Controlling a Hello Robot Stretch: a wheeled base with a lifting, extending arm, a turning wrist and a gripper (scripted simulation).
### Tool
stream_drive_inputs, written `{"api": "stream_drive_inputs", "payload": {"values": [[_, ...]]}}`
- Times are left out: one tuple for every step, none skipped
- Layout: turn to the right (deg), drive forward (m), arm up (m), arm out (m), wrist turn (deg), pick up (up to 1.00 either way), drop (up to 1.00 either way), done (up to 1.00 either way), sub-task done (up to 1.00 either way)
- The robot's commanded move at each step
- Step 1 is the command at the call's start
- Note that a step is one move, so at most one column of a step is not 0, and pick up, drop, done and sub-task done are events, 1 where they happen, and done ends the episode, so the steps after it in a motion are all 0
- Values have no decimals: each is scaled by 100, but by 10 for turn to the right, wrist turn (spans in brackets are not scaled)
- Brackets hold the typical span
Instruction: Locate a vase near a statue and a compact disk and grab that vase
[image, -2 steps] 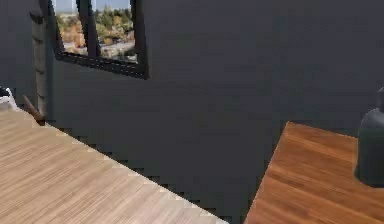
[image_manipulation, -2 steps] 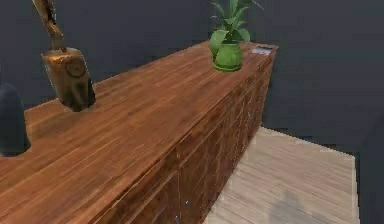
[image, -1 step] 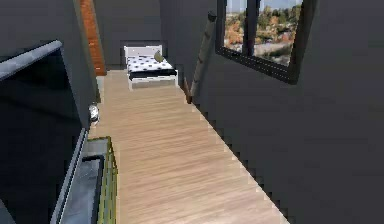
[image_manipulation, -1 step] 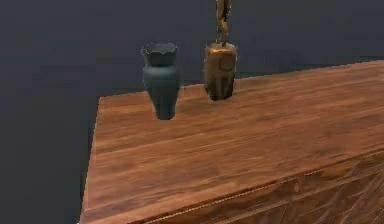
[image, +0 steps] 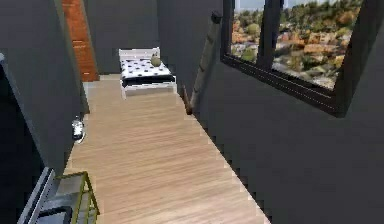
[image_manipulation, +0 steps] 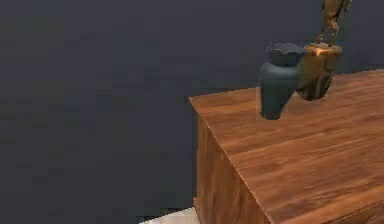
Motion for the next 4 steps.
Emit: {"api": "stream_drive_inputs", "payload": {"values": [[450,0,0,0,0,0,0,0,0],[450,0,0,0,0,0,0,0,0],[-450,0,0,0,0,0,0,0,0],[-150,0,0,0,0,0,0,0,0]]}}
